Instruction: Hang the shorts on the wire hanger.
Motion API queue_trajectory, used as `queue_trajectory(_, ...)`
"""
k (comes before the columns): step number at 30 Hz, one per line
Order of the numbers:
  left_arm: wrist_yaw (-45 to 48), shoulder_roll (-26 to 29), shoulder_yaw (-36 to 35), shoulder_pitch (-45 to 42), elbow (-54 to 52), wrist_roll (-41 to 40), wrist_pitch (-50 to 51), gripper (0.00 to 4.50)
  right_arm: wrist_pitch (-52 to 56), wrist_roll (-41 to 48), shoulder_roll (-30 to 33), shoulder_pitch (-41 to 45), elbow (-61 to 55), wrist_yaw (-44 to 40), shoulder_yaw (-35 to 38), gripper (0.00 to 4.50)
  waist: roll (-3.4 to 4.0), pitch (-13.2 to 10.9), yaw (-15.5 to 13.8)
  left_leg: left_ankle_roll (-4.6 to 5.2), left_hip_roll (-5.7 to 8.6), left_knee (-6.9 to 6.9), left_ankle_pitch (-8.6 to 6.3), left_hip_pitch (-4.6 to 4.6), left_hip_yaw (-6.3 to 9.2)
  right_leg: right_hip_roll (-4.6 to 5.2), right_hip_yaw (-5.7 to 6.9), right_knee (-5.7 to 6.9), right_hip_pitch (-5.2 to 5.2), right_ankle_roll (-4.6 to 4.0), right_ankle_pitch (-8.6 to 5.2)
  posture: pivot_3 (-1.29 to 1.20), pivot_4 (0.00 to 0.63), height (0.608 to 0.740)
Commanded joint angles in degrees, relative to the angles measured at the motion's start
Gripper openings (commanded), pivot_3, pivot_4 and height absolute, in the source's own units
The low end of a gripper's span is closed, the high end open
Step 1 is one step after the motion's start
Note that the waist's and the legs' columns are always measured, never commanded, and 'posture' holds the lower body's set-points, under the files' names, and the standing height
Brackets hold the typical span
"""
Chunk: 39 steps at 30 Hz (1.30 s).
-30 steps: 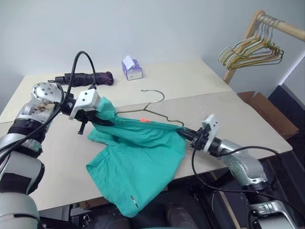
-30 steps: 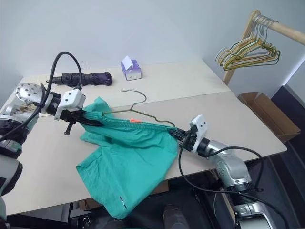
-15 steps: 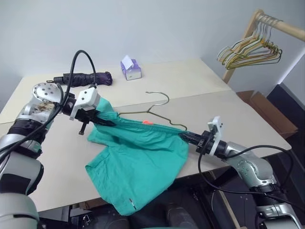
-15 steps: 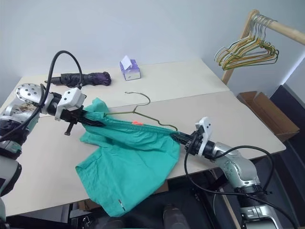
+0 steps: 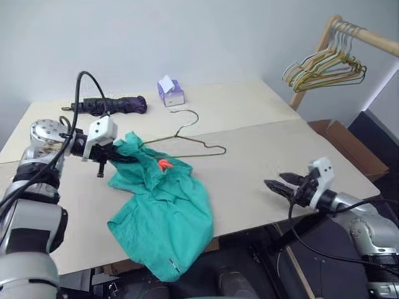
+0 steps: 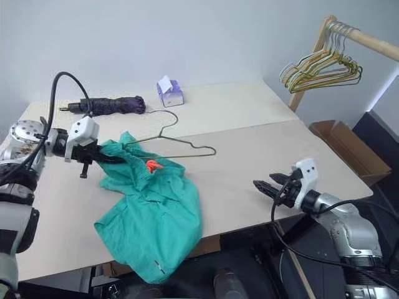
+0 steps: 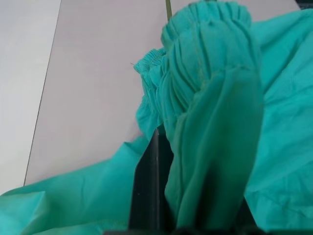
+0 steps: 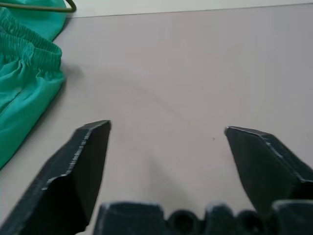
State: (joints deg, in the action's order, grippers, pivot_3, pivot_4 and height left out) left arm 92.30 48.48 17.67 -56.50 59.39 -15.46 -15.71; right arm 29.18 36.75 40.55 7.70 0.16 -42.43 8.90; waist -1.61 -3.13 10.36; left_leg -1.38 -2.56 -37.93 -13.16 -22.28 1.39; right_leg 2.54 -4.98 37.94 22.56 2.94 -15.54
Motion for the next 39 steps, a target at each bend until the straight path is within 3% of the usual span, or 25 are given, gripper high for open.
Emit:
queue_trajectory(1, 0.2, 0.7, -2.2, -1.5, -0.9, 0.9, 0.0, 0.00, 0.0, 0.7, 2.2, 2.0, -4.7, -2.1, 3.4, 4.43, 0.00, 0.0, 0.0, 0.00, 0.00, 0.00, 0.00, -0.01, 0.00, 0.00, 0.00, 0.00, 0.02, -0.15, 0.09, -0.15, 0.000, 0.740)
queue_trajectory(8, 0.2, -1.0, -0.2, -2.8, -2.3, 1.3, -0.3, 0.00, 0.2, -1.4, 3.7, 15.7, -9.5, -4.4, -0.7, 4.43, 0.01, 0.0, 0.1, 0.02, -0.04, 0.01, -0.01, 0.15, 0.00, -0.04, -0.01, 0.07, -0.06, 0.16, -0.09, -0.15, 0.000, 0.740)
queue_trajectory(14, 0.2, -4.2, 1.3, -3.9, -3.3, 0.2, -0.2, 0.00, 1.7, -5.7, 2.4, 27.2, -7.6, -6.5, -7.8, 4.43, 0.01, 0.0, -0.4, 0.02, -0.02, 0.01, -0.01, -0.01, 0.03, -0.01, 0.05, 0.04, 0.02, -0.21, 0.13, -0.14, 0.000, 0.740)
queue_trajectory(22, 0.2, -6.2, 3.9, -5.5, -4.1, -2.3, 1.4, 0.00, 0.2, -11.9, 6.1, 28.1, -7.6, -13.6, -13.6, 4.43, 0.01, 0.0, -0.3, 0.02, 0.01, -0.01, -0.01, -0.11, 0.02, 0.04, 0.05, 0.08, 0.14, -0.24, 0.14, -0.15, 0.000, 0.740)
queue_trajectory(29, 0.2, -7.6, 5.7, -7.3, -3.0, -3.5, 1.4, 0.00, 0.2, -18.9, 4.3, 30.9, -4.5, -15.0, -19.7, 4.43, 0.01, 0.0, 0.5, 0.02, 0.01, -0.01, -0.01, -0.10, 0.00, 0.02, 0.00, 0.12, 0.21, -0.22, 0.13, -0.17, 0.000, 0.740)
queue_trajectory(32, 0.2, -8.1, 6.2, -7.7, -2.8, -3.9, 1.2, 0.00, 0.7, -19.4, 3.3, 32.0, -3.4, -16.0, -20.3, 3.56, 0.01, 0.0, 0.9, 0.02, 0.01, -0.01, -0.01, -0.20, 0.01, 0.02, 0.00, 0.14, 0.33, -0.24, 0.15, -0.17, 0.000, 0.740)
queue_trajectory(39, 0.2, -8.7, 6.4, -8.2, -1.9, -3.9, 0.6, 0.00, 2.9, -17.2, 3.0, 32.7, -3.7, -19.8, -18.5, 1.05, 0.01, 0.0, 1.2, 0.02, 0.02, -0.01, -0.01, -0.22, 0.03, 0.02, 0.01, 0.15, 0.35, -0.25, 0.15, -0.17, 0.000, 0.740)
